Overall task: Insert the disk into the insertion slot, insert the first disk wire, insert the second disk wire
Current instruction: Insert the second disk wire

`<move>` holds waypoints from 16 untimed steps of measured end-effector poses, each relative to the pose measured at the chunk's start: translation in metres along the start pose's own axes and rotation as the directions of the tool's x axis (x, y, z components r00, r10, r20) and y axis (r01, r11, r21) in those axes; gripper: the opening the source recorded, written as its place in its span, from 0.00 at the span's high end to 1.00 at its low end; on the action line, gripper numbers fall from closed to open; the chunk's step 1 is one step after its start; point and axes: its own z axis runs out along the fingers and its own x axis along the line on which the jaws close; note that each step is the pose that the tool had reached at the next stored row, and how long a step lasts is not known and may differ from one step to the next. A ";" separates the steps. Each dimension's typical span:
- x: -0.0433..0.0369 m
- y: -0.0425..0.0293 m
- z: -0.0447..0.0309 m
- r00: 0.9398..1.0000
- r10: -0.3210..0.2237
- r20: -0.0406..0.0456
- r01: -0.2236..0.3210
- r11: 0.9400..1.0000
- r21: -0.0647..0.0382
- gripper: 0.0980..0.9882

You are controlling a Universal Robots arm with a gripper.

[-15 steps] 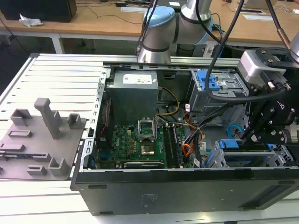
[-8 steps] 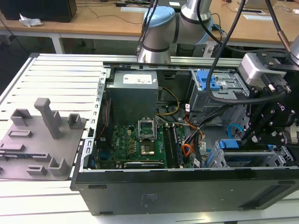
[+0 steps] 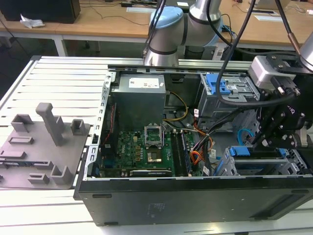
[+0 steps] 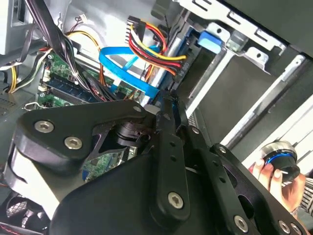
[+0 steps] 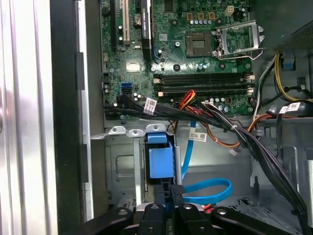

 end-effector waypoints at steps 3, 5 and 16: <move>-0.0047 -0.0022 0.0023 1.000 -0.001 0.000 0.001 1.000 0.000 0.93; -0.0056 -0.0047 0.0033 1.000 -0.001 0.000 0.001 1.000 0.000 0.93; -0.0002 -0.0070 0.0039 1.000 -0.001 -0.004 0.001 1.000 0.000 0.93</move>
